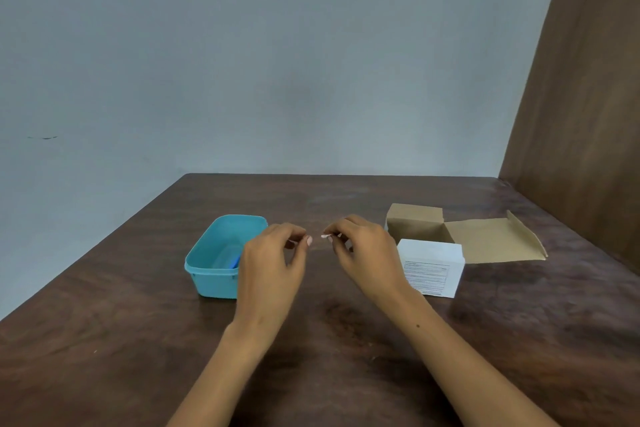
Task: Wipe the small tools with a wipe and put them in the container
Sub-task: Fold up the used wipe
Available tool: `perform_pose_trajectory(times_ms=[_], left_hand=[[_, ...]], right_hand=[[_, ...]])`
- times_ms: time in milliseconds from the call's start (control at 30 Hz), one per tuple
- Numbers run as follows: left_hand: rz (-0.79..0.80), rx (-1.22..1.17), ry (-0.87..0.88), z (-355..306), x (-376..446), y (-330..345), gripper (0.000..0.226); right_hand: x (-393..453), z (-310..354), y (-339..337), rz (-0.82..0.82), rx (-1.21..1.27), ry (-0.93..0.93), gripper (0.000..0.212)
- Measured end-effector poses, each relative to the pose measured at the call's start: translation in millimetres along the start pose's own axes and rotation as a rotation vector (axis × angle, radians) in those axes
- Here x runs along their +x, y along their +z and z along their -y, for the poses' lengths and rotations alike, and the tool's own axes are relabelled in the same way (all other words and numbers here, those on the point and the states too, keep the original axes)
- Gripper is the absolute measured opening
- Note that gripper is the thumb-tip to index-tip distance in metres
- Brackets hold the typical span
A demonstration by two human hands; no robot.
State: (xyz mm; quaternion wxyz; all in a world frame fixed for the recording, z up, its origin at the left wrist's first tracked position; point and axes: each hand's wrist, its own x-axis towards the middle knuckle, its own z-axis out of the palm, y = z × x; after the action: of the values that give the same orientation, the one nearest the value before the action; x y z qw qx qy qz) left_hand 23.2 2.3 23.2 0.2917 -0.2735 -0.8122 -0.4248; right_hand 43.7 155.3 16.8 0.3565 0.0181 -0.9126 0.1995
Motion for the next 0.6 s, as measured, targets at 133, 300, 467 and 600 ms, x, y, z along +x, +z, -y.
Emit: perform_pose_trajectory(times_ms=[133, 300, 467, 600], left_hand=[[0.010, -0.020, -0.009, -4.5, -4.2, 7.0, 0.012], [0.022, -0.042, -0.022, -8.4, -8.9, 10.9, 0.010], [0.016, -0.063, -0.034, -13.5, -16.5, 12.1, 0.010], [0.023, -0.079, -0.014, -23.4, -27.6, 9.3, 0.010]], right_hand=[[-3.3, -4.7, -5.1, -0.023, -0.012, 0.025, 0.014], [-4.2, -5.6, -10.8, -0.072, -0.010, 0.059, 0.011], [-10.9, -1.3, -17.3, -0.084, -0.031, 0.047, 0.010], [-32.5, 6.6, -31.1, -0.103, -0.051, 0.032, 0.010]])
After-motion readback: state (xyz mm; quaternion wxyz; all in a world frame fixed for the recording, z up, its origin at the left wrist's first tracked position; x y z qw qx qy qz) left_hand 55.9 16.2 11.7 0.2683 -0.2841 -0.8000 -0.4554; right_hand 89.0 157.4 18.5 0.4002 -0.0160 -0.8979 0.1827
